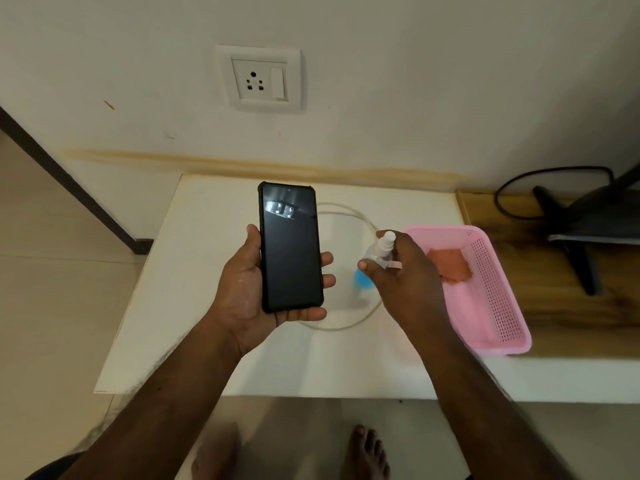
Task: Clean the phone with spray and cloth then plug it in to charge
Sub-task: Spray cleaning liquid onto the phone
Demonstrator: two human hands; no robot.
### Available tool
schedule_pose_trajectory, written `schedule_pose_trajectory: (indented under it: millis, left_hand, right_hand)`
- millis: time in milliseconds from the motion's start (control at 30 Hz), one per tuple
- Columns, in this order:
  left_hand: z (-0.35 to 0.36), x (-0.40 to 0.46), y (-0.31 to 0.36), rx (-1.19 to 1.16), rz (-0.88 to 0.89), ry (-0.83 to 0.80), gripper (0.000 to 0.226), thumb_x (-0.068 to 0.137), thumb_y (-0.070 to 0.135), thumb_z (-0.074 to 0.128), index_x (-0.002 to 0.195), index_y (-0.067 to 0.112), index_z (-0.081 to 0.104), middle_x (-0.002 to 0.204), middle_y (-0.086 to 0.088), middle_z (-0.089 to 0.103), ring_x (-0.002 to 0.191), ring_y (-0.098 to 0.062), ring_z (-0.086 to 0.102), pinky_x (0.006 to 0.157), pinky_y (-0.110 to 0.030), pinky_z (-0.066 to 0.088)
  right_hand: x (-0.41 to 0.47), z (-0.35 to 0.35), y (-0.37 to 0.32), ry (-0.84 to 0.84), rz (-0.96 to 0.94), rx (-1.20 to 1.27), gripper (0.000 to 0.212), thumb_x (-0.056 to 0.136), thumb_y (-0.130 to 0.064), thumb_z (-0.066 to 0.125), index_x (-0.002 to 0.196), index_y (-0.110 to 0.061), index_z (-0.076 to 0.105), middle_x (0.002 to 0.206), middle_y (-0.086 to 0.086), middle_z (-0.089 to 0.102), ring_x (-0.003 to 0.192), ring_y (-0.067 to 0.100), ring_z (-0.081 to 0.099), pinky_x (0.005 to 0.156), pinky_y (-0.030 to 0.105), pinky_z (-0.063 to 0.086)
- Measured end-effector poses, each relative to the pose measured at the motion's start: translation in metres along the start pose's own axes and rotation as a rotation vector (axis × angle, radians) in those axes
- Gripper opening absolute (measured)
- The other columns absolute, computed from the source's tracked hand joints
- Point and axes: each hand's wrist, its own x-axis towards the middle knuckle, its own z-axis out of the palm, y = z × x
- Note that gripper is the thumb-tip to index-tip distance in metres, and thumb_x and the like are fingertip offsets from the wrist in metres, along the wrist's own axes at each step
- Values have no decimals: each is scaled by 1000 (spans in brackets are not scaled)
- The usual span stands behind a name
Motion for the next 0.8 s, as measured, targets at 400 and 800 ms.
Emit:
schedule_pose_trajectory:
  millis: [400,800]
  left_hand:
    - [2,-1,-3,33,-13,6,77,93,75,26,134,22,62,130,-21,66,110,-43,68,69,-52,62]
    - [-1,0,-3,78,0,37,76,93,75,24,134,25,62,130,-20,66,114,-44,66,67,-50,62]
  right_hand:
    - [5,3,5,51,46,-67,44,84,-38,75,120,-25,54,106,-16,55,95,11,55,83,26,42]
    - [7,-54,-7,81,54,107,84,61,-70,78,132,-40,46,118,-23,58,97,-1,60,72,18,50]
